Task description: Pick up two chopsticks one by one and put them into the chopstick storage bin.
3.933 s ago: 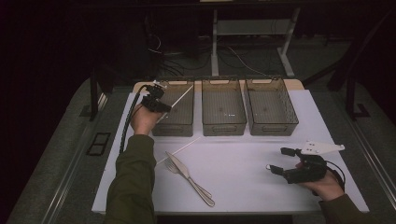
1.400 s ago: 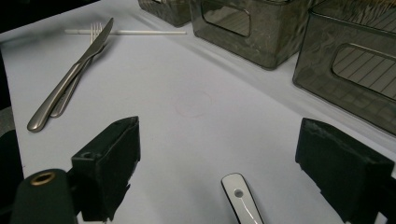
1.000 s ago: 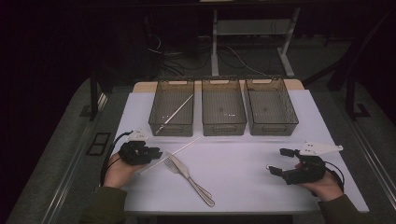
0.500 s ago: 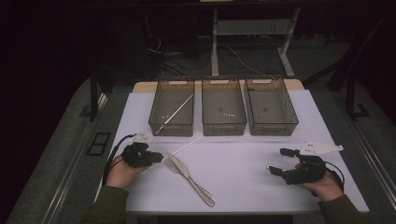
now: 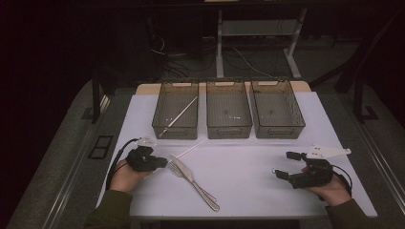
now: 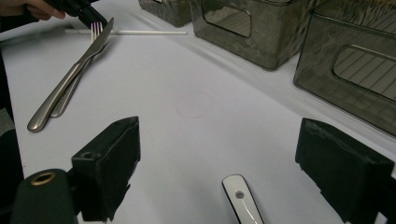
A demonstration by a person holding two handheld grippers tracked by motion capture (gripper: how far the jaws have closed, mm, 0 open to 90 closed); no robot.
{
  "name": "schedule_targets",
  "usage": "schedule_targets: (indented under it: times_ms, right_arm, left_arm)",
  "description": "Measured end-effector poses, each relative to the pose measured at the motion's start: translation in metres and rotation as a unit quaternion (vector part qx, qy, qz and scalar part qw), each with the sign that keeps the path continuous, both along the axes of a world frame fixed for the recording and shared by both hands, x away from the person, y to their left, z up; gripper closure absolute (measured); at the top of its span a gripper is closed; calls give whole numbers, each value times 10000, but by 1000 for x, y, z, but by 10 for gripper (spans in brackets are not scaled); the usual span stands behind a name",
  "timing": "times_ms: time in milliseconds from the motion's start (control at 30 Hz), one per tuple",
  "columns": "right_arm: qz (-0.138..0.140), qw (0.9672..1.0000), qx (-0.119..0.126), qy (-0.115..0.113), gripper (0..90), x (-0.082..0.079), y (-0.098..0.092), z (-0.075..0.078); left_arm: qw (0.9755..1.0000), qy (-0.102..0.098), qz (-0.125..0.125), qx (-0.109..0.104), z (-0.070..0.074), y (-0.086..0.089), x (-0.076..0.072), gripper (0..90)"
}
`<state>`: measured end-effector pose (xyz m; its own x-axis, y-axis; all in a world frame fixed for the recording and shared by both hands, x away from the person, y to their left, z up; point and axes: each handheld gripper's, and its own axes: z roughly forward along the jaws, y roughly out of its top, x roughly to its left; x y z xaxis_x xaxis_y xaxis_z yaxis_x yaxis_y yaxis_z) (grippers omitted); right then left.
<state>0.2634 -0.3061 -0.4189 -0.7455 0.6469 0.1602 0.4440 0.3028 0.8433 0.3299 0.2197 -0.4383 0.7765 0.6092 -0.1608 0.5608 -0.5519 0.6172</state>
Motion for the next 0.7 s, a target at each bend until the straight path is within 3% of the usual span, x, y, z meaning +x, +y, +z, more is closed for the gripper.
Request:
schedule_targets:
  times_ms: [133, 400, 700]
  right_arm:
    - [5, 10000, 2, -1, 138, 0, 1, 0]
    - [26, 10000, -10, -3, 138, 0, 2, 0]
    - [5, 10000, -2, -9, 138, 0, 1, 1]
  left_arm:
    - [10000, -1, 27, -17, -1, 0, -1, 818]
    - [9997, -75, -35, 233, 1, -4, -1, 830]
    - [9994, -137, -35, 307, 2, -7, -2, 838]
